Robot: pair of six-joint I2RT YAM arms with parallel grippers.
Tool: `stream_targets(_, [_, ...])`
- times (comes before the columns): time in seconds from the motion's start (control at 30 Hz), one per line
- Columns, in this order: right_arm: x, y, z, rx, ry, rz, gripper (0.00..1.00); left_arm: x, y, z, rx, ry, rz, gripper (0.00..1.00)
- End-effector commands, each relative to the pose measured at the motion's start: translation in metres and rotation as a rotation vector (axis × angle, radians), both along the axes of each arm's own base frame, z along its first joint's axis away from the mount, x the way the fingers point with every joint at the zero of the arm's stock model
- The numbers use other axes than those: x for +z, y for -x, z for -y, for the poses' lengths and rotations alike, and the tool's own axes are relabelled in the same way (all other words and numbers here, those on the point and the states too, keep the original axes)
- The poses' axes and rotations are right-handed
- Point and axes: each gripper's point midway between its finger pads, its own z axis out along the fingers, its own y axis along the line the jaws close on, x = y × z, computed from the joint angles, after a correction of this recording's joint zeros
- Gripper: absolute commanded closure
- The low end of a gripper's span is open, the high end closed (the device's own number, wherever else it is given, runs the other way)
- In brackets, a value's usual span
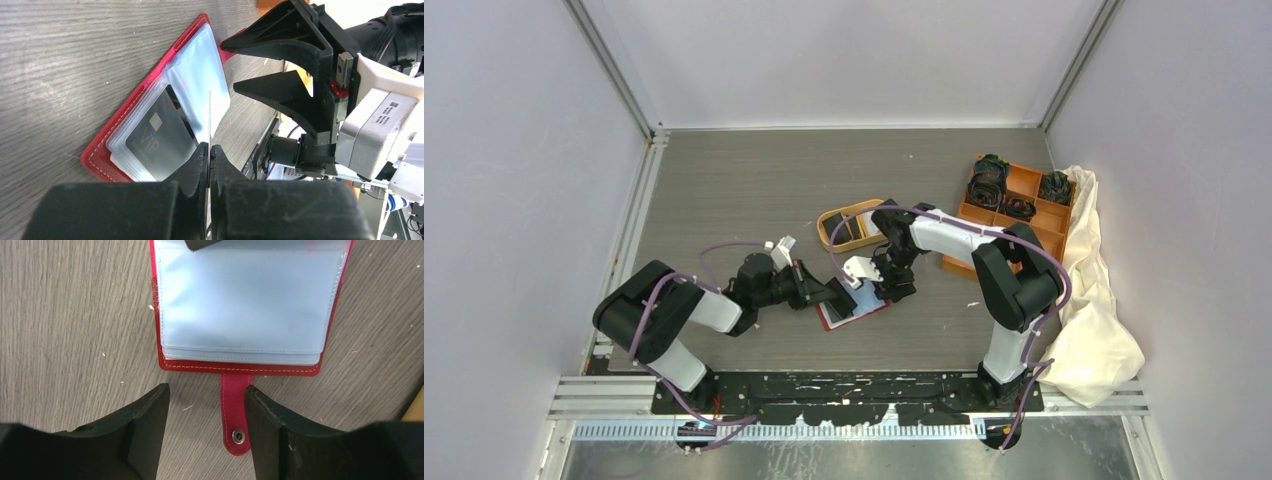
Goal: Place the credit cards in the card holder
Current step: Insert the credit card into the card holder.
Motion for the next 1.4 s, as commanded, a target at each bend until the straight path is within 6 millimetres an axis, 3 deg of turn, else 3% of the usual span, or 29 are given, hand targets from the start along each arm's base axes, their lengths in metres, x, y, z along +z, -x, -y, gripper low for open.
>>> stream_targets(0.0, [0.002,0.006,-0.004,0.001,-0.005,-0.025,0.39,0.007,0.001,0.000,-0.024,-0.017,0.013,1.00])
stream_targets(1.37, [0.004,0.011,-0.006,0.015,0.000,-0.027,0.42,-0.026,-0.004,0.011,-0.039,-0.055,-0.154,1.00])
